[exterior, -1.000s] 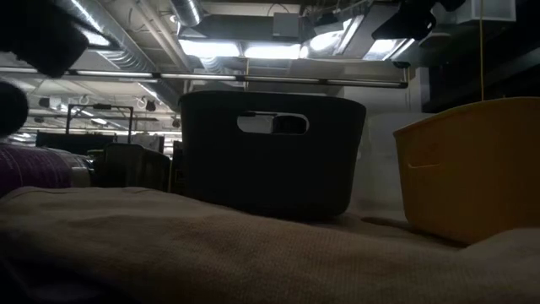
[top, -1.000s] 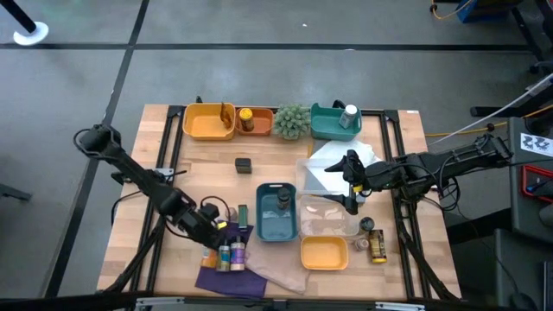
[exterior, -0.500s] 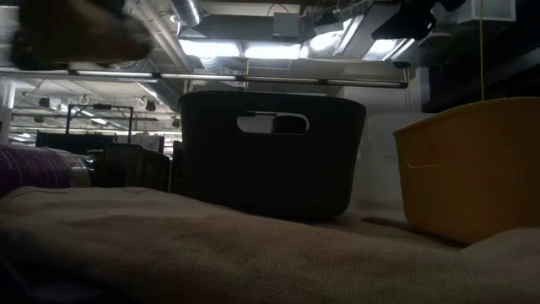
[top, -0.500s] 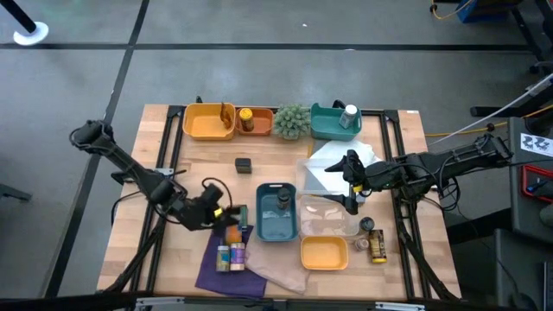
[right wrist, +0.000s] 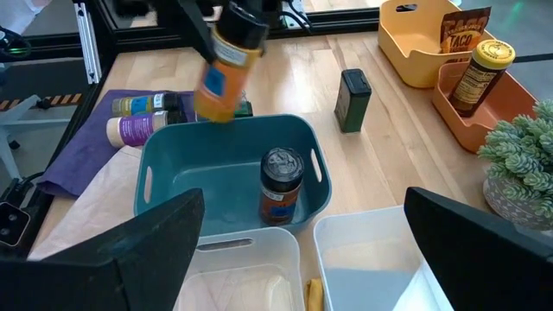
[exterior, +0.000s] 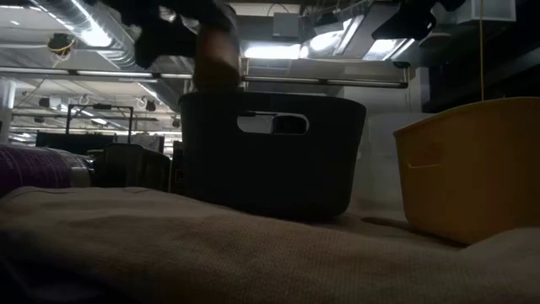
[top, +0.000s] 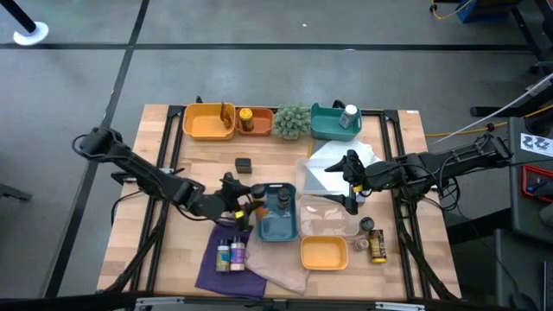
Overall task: Sort spices by type
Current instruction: Put the left black seasoning bottle into the blue bin
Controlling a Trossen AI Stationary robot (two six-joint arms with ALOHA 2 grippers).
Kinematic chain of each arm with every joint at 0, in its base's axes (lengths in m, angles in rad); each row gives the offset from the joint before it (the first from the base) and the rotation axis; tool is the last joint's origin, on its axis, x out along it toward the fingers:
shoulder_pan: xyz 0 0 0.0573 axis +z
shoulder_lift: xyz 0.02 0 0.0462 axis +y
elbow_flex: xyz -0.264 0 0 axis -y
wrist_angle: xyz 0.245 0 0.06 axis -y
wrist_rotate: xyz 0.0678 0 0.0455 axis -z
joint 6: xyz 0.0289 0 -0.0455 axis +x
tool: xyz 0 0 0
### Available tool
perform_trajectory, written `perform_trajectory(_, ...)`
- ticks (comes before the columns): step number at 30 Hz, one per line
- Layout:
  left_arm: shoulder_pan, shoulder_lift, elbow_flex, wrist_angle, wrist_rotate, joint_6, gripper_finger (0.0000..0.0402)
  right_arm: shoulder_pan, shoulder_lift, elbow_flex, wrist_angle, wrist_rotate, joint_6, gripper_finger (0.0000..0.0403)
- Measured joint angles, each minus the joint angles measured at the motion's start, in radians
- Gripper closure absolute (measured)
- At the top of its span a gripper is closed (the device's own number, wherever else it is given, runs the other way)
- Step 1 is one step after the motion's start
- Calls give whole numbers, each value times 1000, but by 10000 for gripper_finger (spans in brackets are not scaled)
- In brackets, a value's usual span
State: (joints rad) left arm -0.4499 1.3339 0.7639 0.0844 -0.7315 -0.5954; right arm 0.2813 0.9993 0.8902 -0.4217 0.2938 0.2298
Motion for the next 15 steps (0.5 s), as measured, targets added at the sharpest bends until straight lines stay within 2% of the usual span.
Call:
perform_trajectory(6,28,109,0,68,-67,117,199,0,0,0,0,0,0,6)
perform_trajectory(15,57,279,0,212,-83,211,199,0,0,0,0,0,0,6)
